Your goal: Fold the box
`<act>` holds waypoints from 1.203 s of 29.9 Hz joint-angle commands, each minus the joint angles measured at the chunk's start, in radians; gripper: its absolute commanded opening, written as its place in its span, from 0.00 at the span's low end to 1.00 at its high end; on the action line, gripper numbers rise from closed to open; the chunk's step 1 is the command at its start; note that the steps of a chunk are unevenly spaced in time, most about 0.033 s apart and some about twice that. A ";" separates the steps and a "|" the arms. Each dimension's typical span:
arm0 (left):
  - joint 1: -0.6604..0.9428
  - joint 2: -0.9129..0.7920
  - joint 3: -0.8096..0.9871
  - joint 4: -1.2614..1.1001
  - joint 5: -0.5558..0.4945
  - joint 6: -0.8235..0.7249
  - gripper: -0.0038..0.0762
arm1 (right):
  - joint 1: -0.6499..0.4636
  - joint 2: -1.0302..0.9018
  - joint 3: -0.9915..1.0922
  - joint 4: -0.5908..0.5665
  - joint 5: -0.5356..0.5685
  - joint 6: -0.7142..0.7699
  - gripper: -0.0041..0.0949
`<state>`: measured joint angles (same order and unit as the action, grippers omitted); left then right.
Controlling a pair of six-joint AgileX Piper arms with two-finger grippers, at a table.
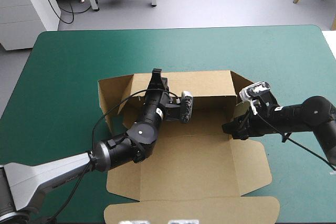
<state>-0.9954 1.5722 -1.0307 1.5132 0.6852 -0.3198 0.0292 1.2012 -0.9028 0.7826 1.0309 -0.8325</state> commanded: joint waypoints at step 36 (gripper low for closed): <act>-0.007 -0.008 0.007 -0.113 -0.023 -0.022 0.04 | -0.006 0.025 -0.773 -0.202 -0.450 0.351 0.81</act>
<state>-0.9954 1.5722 -1.0307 1.5132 0.6852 -0.3304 0.0292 1.2158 -1.6458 0.6105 0.6949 -0.5432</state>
